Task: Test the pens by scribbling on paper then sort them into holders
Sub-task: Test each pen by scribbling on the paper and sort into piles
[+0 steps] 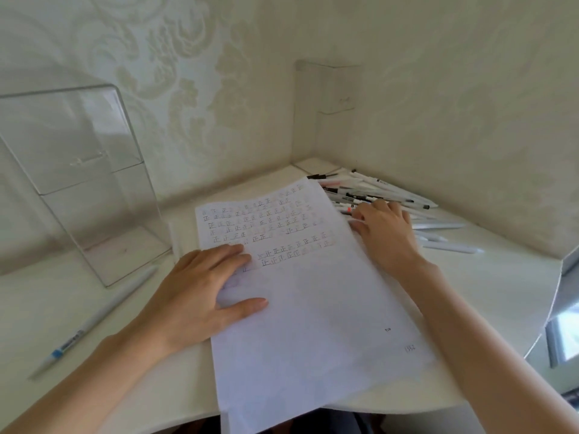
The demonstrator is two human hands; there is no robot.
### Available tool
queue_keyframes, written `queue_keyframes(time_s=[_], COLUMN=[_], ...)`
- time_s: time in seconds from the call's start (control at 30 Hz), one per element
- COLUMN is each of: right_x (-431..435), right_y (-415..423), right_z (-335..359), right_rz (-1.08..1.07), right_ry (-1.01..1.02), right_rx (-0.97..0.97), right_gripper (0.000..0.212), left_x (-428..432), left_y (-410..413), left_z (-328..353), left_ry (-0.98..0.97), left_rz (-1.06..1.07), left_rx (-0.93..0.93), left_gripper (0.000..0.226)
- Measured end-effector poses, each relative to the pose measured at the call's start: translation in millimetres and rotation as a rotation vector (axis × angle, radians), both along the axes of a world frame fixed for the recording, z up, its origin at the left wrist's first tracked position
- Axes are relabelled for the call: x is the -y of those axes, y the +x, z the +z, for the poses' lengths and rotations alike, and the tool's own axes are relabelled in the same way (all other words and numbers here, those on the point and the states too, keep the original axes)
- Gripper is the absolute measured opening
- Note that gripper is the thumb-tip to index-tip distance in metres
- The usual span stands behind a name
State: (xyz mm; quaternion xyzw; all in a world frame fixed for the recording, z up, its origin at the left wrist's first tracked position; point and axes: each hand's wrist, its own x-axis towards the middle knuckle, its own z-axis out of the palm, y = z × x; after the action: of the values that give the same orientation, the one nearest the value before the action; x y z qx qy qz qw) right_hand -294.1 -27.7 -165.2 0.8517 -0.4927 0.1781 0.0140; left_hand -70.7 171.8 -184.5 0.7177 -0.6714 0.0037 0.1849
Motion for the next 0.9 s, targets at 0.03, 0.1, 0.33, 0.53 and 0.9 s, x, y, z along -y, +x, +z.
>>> queue_keyframes(time_s=[0.03, 0.1, 0.33, 0.53, 0.9], right_x=[-1.7, -7.8, 1.2, -25.2, -76.4], right_y=[1.6, 6.5, 5.7, 23.6, 81.5], right_z=[3.4, 11.8, 24.2, 35.1, 48.2], right_rz=[0.054, 0.187, -0.144, 0.118, 0.504], right_ry=[-0.031, -0.007, -0.19, -0.485, -0.457], right_rx=[0.09, 0.302, 0.298, 0.366, 0.646], right_gripper=[0.024, 0.019, 0.046, 0.042, 0.035], left_x=[-0.3, -2.3, -9.6, -9.5, -21.3], left_y=[0.0, 0.1, 6.2, 2.5, 5.4], left_z=[1.9, 7.5, 17.8, 17.2, 18.1], left_ry=[-0.001, -0.007, 0.167, 0.201, 0.239], left_rz=[0.012, 0.046, 0.068, 0.069, 0.065], left_rx=[-0.003, -0.037, 0.014, 0.044, 0.084], left_gripper=[0.101, 0.105, 0.125, 0.121, 0.135])
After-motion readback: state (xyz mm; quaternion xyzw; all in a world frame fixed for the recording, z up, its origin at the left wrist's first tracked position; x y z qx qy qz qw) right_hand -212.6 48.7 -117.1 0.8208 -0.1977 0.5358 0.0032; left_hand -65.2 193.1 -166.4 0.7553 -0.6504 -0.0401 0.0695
